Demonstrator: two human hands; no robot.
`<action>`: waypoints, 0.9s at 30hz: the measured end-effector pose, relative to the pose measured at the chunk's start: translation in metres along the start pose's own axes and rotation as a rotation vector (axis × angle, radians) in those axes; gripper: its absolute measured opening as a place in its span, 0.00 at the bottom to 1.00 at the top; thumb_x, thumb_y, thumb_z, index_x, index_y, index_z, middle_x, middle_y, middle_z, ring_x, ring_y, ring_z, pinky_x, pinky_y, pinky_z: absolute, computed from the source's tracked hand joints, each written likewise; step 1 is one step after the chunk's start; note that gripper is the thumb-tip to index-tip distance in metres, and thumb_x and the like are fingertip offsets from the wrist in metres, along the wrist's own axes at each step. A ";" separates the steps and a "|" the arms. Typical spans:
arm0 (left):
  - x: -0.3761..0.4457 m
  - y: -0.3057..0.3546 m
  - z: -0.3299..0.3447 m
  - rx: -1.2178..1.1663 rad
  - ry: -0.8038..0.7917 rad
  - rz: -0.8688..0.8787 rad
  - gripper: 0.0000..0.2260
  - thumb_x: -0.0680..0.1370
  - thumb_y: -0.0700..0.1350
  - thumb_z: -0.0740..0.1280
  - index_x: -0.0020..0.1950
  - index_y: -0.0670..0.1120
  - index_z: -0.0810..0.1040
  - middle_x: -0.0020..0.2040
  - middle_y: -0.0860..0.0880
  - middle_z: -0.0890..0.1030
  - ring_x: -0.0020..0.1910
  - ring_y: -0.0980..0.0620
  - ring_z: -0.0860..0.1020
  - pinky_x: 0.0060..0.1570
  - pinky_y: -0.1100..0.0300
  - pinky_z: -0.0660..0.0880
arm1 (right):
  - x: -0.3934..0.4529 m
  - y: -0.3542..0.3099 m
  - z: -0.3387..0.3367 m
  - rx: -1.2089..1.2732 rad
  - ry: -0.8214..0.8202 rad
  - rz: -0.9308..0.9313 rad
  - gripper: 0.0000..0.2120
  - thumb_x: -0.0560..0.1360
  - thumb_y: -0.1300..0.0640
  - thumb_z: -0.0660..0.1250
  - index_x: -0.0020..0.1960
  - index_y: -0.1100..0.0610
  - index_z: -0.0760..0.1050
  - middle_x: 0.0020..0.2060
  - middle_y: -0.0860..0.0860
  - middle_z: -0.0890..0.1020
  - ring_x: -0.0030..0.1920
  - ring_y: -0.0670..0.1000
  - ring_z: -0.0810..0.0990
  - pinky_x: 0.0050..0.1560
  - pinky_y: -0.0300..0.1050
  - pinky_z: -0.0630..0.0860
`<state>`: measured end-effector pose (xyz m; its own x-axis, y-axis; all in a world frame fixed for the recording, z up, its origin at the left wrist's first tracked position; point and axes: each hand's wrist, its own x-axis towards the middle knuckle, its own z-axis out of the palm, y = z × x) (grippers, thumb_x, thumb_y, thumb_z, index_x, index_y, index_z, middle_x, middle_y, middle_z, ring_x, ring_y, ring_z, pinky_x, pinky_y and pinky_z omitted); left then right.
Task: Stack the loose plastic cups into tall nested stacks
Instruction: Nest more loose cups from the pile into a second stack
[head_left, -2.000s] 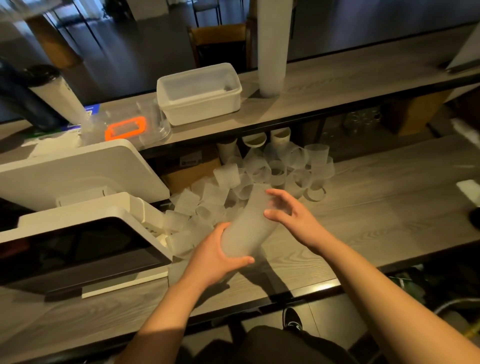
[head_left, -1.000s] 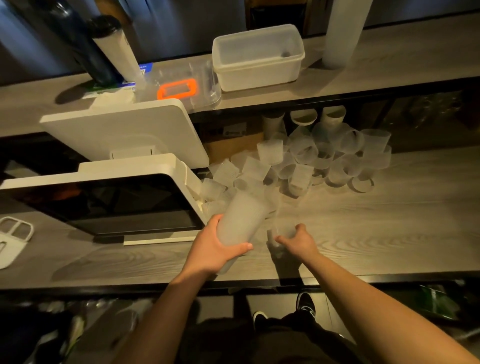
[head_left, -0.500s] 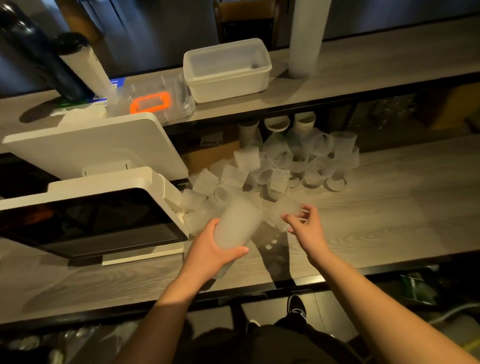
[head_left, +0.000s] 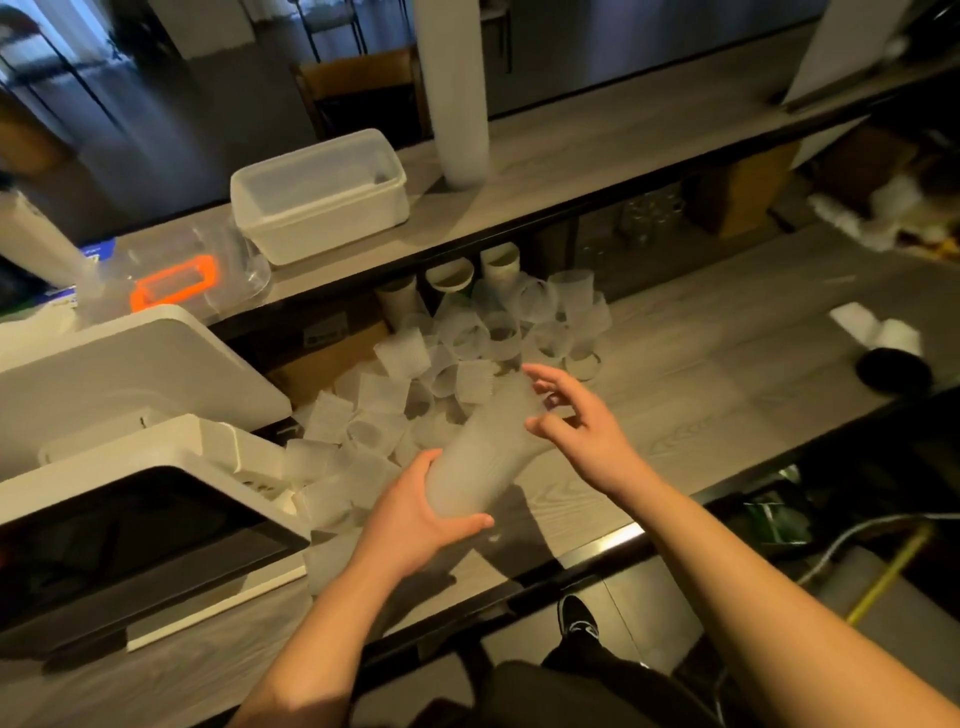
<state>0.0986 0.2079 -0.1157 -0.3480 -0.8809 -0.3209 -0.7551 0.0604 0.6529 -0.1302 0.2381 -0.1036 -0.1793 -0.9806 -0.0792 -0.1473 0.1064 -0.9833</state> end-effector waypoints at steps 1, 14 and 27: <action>0.001 0.002 0.001 0.002 -0.011 0.014 0.41 0.59 0.63 0.78 0.68 0.57 0.67 0.58 0.57 0.75 0.55 0.54 0.75 0.53 0.51 0.78 | -0.001 0.000 -0.003 -0.012 -0.012 0.000 0.27 0.69 0.47 0.66 0.68 0.40 0.71 0.60 0.45 0.73 0.58 0.42 0.73 0.51 0.35 0.72; 0.005 0.015 0.014 0.020 -0.067 0.111 0.37 0.58 0.66 0.77 0.63 0.62 0.67 0.56 0.62 0.75 0.53 0.60 0.75 0.51 0.54 0.78 | -0.015 0.009 -0.008 -0.113 -0.201 0.099 0.33 0.68 0.30 0.62 0.71 0.39 0.68 0.64 0.43 0.72 0.63 0.39 0.70 0.63 0.41 0.70; 0.023 0.009 0.002 -0.051 0.023 0.031 0.37 0.62 0.61 0.80 0.66 0.57 0.68 0.57 0.57 0.75 0.54 0.56 0.75 0.50 0.55 0.76 | 0.021 0.032 -0.002 -0.018 -0.011 0.147 0.27 0.78 0.36 0.59 0.74 0.46 0.68 0.66 0.44 0.75 0.66 0.41 0.72 0.69 0.48 0.70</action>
<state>0.0830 0.1893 -0.1189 -0.3573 -0.8896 -0.2845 -0.7145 0.0642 0.6966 -0.1405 0.2214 -0.1361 -0.1898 -0.9560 -0.2237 -0.1380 0.2515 -0.9580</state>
